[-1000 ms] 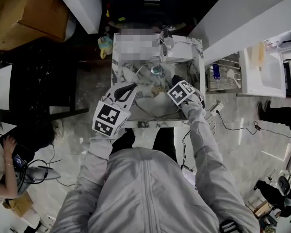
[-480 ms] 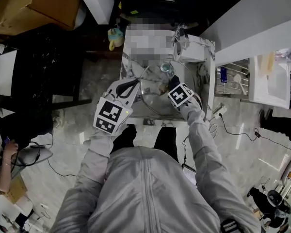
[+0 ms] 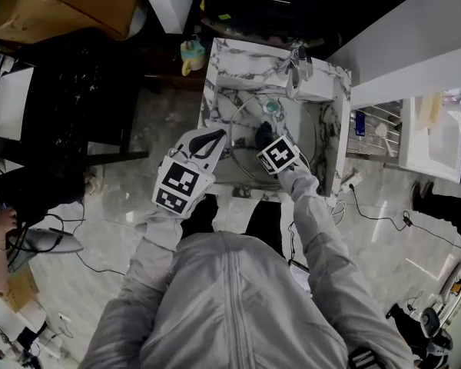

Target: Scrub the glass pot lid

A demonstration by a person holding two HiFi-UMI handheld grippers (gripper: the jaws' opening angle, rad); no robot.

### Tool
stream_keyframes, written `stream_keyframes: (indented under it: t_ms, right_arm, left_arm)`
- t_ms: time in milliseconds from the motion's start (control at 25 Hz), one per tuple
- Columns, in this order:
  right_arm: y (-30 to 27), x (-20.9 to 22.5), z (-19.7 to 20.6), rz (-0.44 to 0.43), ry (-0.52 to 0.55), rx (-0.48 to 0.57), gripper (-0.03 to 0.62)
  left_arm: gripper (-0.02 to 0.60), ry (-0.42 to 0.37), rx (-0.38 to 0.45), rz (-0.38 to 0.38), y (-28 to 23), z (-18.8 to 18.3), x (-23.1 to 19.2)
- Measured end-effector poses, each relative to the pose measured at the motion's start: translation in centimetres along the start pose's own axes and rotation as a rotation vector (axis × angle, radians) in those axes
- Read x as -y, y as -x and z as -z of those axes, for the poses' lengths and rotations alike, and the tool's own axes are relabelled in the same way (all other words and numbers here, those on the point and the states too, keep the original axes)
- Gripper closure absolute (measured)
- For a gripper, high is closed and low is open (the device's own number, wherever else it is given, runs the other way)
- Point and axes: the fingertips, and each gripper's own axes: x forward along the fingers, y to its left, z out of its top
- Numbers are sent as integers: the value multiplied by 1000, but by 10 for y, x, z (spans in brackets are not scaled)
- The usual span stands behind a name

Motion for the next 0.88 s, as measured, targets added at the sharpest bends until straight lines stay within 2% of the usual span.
stream_keyframes:
  t_ms: [200,320,480,720,800,880]
  right_arm:
    - [-3,-23,-14,-85,-3,46,530]
    - [-4,-40,-25,-164,-21,81,530]
    - [5,-57,-43,-315,-104,167,530]
    - [44,-77,-76,-563,-240,359,530]
    - [50,-76,-78,-597,-285,383,530]
    - [47,-71,-69,-589,-318,359,530]
  left_arm:
    - [554,3,0,-4,2,1,-1]
    - [554,3,-1,-5,3,0,-1]
    - [554,2,0,-8,4,-1,-3]
    - [554,-3,6,-10,5,0,-2]
    - [554,-7,8,-2,4,-3,1]
    - [554,-14,9,7,3,-6,4]
